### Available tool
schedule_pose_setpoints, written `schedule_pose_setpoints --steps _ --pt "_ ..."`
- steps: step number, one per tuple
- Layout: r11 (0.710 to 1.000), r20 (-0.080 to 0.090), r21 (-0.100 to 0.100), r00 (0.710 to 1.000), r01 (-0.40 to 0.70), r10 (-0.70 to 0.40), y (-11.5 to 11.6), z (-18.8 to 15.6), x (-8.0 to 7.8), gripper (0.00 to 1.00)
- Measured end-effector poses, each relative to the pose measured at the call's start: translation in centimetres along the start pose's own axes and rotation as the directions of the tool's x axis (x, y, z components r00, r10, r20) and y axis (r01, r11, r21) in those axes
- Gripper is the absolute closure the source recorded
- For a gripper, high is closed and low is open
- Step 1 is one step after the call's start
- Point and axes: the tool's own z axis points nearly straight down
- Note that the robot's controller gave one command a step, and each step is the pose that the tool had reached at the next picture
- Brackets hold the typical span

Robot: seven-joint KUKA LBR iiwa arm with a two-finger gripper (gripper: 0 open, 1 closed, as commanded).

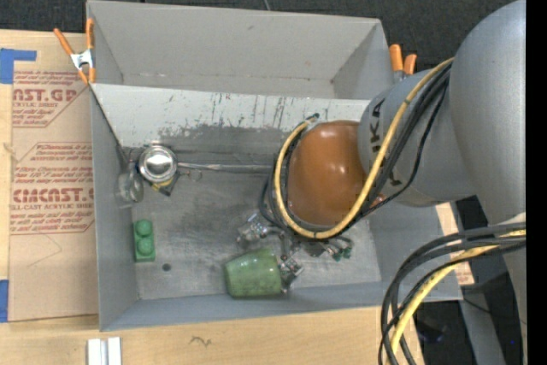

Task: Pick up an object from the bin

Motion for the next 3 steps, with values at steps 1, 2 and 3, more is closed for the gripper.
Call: schedule_pose_setpoints --steps 1,2,3 --pt "1.000 0.006 0.005 1.000 -0.003 0.003 -0.2 -0.2 -0.2 1.00" --pt "1.000 0.001 -0.002 1.000 -0.002 0.002 0.1 0.0 0.0 0.00" --pt "0.983 -0.002 0.001 0.983 0.184 -0.184 2.7 0.0 -1.6 0.00"
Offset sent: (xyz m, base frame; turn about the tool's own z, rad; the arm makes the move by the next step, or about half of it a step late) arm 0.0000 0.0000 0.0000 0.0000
